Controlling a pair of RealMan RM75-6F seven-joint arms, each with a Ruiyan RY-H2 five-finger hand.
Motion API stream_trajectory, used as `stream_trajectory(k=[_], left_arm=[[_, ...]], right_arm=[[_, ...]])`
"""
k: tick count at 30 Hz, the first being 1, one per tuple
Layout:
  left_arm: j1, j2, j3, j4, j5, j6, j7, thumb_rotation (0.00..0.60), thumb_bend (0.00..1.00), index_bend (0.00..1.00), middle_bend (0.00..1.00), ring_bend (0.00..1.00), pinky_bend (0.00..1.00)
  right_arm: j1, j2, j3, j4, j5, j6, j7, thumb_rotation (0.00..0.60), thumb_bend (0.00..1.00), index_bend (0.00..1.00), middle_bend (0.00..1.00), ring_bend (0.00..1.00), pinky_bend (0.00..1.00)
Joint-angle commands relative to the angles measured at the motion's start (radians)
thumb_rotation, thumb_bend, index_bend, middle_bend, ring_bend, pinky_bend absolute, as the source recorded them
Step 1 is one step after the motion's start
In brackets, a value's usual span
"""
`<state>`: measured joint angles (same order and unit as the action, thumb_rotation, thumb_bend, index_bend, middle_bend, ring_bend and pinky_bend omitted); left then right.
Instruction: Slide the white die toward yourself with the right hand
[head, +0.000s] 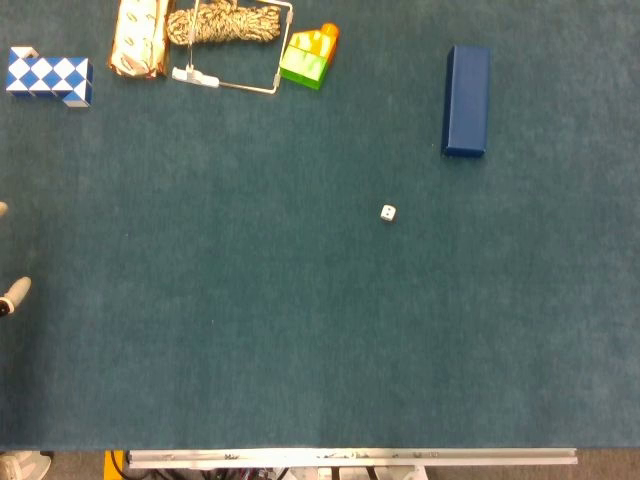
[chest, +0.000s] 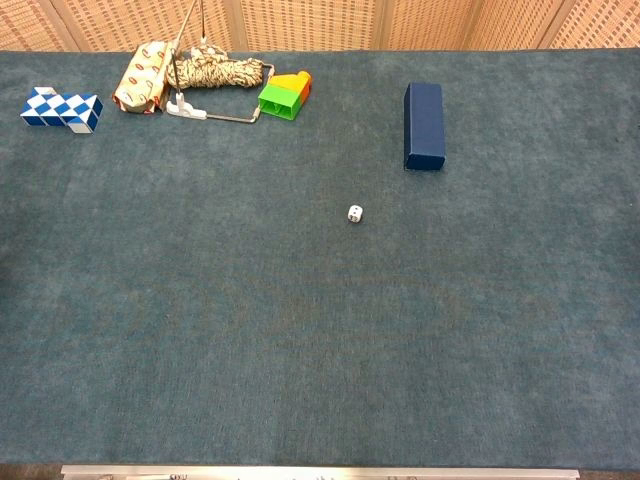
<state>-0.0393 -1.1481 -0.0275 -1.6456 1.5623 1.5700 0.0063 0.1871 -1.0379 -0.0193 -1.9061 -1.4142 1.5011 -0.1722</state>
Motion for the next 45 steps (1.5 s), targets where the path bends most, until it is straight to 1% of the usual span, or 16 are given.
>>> stream_trajectory(k=[1,6,10,15,19,20,22,24,27,28,29,31,33,38,42,45], left_arm=[[-0.002,-0.001,0.002,-0.001,0.0,-0.005,0.003,0.6,0.13,0.26,0.28,0.32,0.25],[-0.001,0.0,0.007,-0.005,0.008,-0.005,0.003,0.6,0.13,0.26,0.28,0.32,0.25],[0.003,0.004,0.009,-0.009,0.013,0.003,0.0,0.6,0.13,0.26,0.28,0.32,0.25],[0.012,0.008,0.012,-0.009,0.016,0.017,-0.008,0.6,0.13,0.26,0.28,0.32,0.25],[0.019,0.012,0.013,-0.004,0.007,0.021,-0.012,0.6,0.13,0.26,0.28,0.32,0.25],[0.02,0.012,0.012,-0.002,0.007,0.021,-0.014,0.6,0.13,0.26,0.28,0.32,0.25],[0.018,0.013,0.011,0.0,0.007,0.019,-0.016,0.6,0.13,0.26,0.28,0.32,0.25],[0.016,0.013,0.012,-0.001,0.011,0.018,-0.018,0.6,0.13,0.26,0.28,0.32,0.25],[0.015,0.012,0.013,-0.003,0.019,0.019,-0.018,0.6,0.13,0.26,0.28,0.32,0.25],[0.015,0.011,0.014,-0.004,0.021,0.02,-0.016,0.6,0.13,0.26,0.28,0.32,0.25],[0.016,0.011,0.015,-0.004,0.023,0.02,-0.015,0.6,0.13,0.26,0.28,0.32,0.25],[0.018,0.01,0.016,-0.005,0.024,0.023,-0.012,0.6,0.13,0.26,0.28,0.32,0.25],[0.021,0.01,0.018,-0.006,0.025,0.025,-0.012,0.6,0.13,0.26,0.28,0.32,0.25],[0.027,0.012,0.021,-0.005,0.026,0.031,-0.013,0.6,0.13,0.26,0.28,0.32,0.25],[0.029,0.013,0.022,-0.004,0.025,0.031,-0.014,0.6,0.13,0.26,0.28,0.32,0.25],[0.029,0.013,0.023,-0.003,0.026,0.03,-0.016,0.6,0.13,0.26,0.28,0.32,0.25]], right_arm=[[0.01,0.008,0.007,-0.012,-0.01,-0.028,-0.001,0.6,0.34,0.11,0.41,0.43,0.6],[0.058,0.02,0.025,-0.047,-0.044,-0.103,-0.011,0.6,0.34,0.11,0.41,0.43,0.6],[0.131,0.03,0.052,-0.095,-0.054,-0.211,-0.029,0.6,0.34,0.11,0.43,0.44,0.6],[0.219,0.027,0.087,-0.139,-0.017,-0.339,-0.084,0.6,0.35,0.11,0.46,0.45,0.6],[0.254,0.017,0.109,-0.162,0.025,-0.381,-0.119,0.6,0.35,0.11,0.46,0.47,0.6],[0.263,0.015,0.114,-0.166,0.037,-0.391,-0.132,0.6,0.35,0.11,0.47,0.49,0.6],[0.292,0.011,0.125,-0.178,0.073,-0.428,-0.164,0.6,0.39,0.11,0.53,0.58,0.62],[0.325,0.003,0.138,-0.181,0.109,-0.471,-0.179,0.6,0.5,0.11,0.63,0.7,0.7],[0.396,-0.007,0.16,-0.172,0.189,-0.565,-0.202,0.6,0.69,0.11,0.78,0.85,0.88],[0.428,-0.014,0.168,-0.164,0.222,-0.605,-0.214,0.6,0.74,0.11,0.82,0.88,0.92],[0.452,-0.021,0.172,-0.156,0.248,-0.633,-0.226,0.6,0.81,0.11,0.87,0.94,0.97],[0.511,-0.043,0.176,-0.136,0.314,-0.694,-0.263,0.6,0.93,0.11,0.95,0.99,1.0],[0.574,-0.068,0.175,-0.114,0.399,-0.751,-0.299,0.6,0.99,0.11,0.99,1.0,1.0],[0.729,-0.131,0.145,-0.053,0.617,-0.841,-0.379,0.6,1.0,0.11,1.0,1.0,1.0],[0.848,-0.194,0.098,-0.003,0.781,-0.849,-0.436,0.6,1.0,0.11,1.0,1.0,1.0],[0.913,-0.233,0.068,0.023,0.868,-0.841,-0.461,0.6,1.0,0.11,1.0,1.0,1.0]])
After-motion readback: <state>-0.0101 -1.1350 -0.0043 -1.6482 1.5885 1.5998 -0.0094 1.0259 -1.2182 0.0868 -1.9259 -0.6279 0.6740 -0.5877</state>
